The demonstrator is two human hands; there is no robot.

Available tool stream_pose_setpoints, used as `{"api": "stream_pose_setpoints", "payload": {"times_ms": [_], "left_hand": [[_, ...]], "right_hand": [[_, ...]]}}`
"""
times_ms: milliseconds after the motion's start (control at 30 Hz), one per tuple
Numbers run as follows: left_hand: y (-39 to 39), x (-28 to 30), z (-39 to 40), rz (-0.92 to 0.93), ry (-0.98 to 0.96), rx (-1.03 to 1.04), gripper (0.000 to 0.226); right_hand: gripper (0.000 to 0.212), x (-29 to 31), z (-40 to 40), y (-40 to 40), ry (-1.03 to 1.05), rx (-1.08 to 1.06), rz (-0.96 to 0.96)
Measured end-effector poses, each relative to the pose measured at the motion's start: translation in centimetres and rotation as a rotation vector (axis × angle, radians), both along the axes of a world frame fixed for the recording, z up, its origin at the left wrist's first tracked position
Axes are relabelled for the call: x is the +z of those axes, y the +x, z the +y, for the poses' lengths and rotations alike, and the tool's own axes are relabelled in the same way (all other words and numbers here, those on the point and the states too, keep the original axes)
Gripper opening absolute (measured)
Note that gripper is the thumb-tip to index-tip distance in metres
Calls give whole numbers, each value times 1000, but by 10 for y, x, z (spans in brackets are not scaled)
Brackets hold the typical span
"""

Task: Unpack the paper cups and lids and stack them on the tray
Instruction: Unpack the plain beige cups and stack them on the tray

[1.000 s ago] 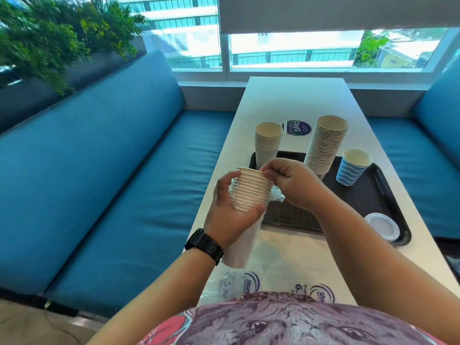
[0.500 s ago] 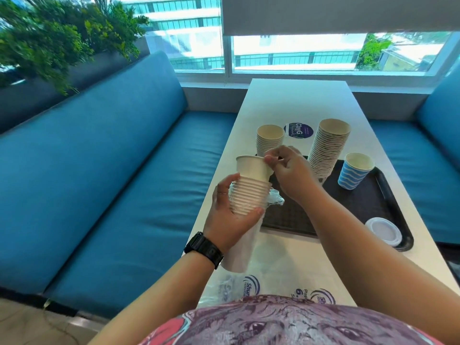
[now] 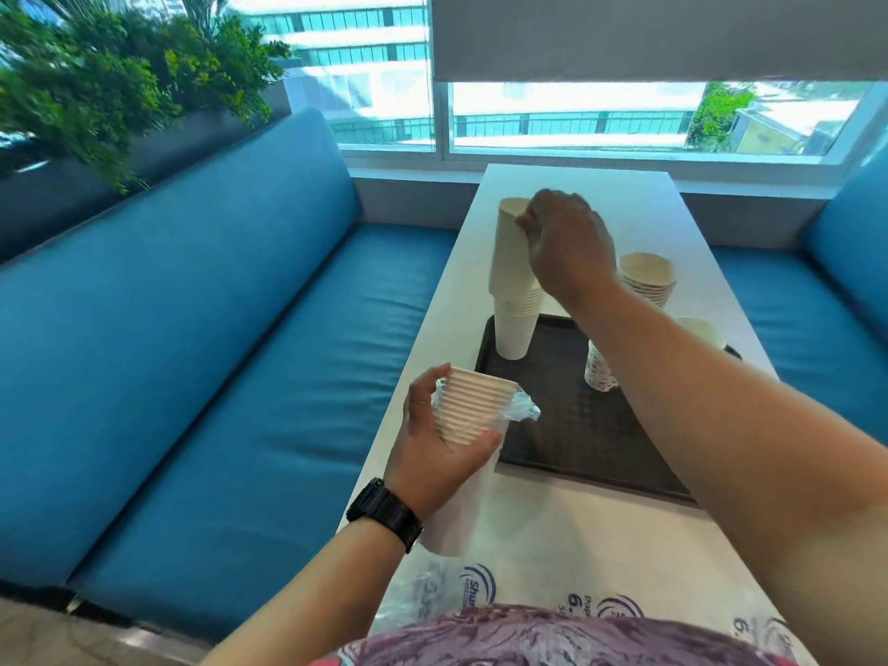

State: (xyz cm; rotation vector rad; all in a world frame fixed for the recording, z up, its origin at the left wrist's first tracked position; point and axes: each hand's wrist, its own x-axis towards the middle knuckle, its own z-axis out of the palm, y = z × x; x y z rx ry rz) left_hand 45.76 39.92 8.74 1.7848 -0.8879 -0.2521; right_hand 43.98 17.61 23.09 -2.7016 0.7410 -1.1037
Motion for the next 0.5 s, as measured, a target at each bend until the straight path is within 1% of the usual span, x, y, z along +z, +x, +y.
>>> {"api": "stream_pose_setpoints", "payload": {"times_ms": [100,233,300,400,500], "left_hand": [[4,-3,0,26,-9,6,82],[9,-5,0,42,1,31,83],[10,-6,0,58,-5,41,83],[13,-9,0,77,-16,43,84],[13,-9,-1,84,-7,47,84]], "right_hand": [[22,6,-19,16,-156,-43,18],[22,-5,-35,31,-280,-67,77],[22,-18,-39,35,-322,-52,135],[21,-42,-43,36,-309,-46,246],[18,-66,-44,32,-203,-16,348]]}}
